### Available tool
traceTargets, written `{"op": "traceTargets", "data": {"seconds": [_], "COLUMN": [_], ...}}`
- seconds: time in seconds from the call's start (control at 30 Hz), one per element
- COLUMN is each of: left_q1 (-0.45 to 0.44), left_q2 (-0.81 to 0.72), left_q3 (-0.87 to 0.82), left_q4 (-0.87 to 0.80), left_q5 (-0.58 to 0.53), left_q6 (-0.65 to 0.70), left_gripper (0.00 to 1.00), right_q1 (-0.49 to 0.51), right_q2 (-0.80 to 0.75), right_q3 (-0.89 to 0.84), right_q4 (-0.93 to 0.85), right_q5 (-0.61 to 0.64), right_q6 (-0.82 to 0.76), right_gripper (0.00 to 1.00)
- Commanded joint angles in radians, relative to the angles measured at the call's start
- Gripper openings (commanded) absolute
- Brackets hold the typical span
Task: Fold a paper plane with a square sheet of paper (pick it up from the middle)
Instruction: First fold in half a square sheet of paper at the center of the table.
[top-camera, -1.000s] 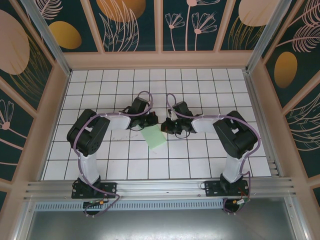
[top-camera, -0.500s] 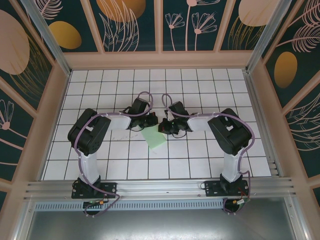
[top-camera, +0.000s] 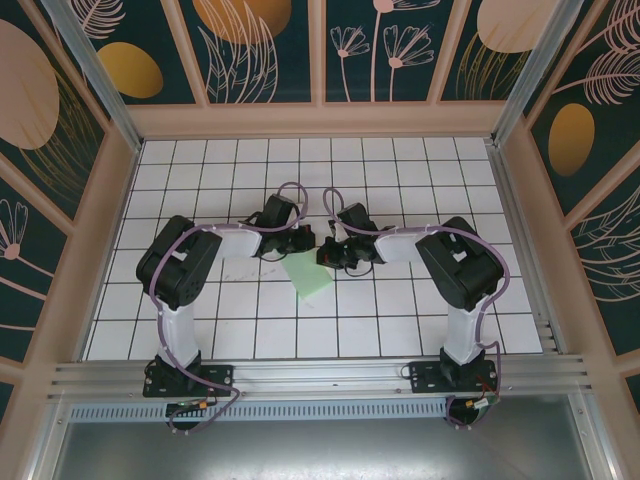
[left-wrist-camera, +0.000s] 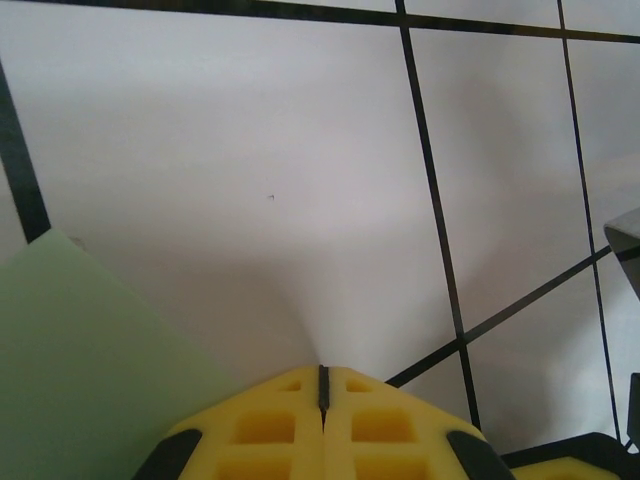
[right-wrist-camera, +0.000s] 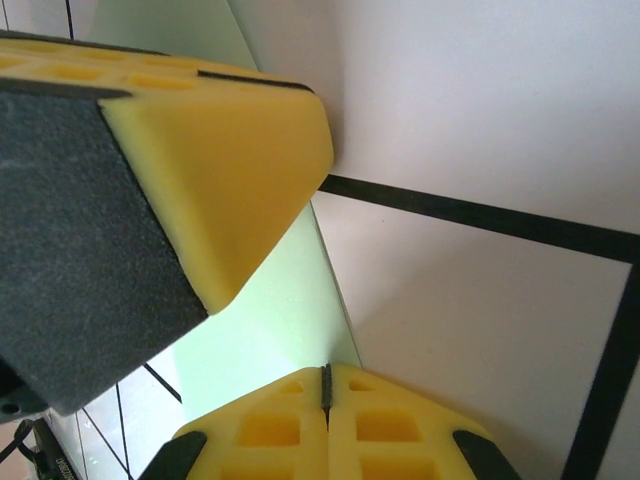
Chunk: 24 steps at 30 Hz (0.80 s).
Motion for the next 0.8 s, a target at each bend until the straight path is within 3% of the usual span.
{"op": "traceTargets", "data": {"seconds": [0.0, 0.43, 0.77], "left_q1": [0.049, 0.097, 0.112], "left_q2": [0.043, 0.077, 0.115], "left_q3": [0.027, 0.091, 0.148], "left_q4": [-0.017, -0.031, -0.082], "left_q5": [-0.064, -0.048, -0.121], "left_q6": [0.05, 0.08, 0.112], "left_gripper": [0.0, 0.01, 0.0], "right_q1": [0.004, 0.004, 0.004], "right_q2": [0.014, 0.018, 0.014], "right_q3": [-0.052, -0.061, -0.064], "right_q4": [-0.122, -0.127, -0.131], "right_q5": [0.044, 0.042, 0.044], "right_q6": [-0.022, -0.026, -0.023], "right_gripper": [0.0, 0.0, 0.0]}}
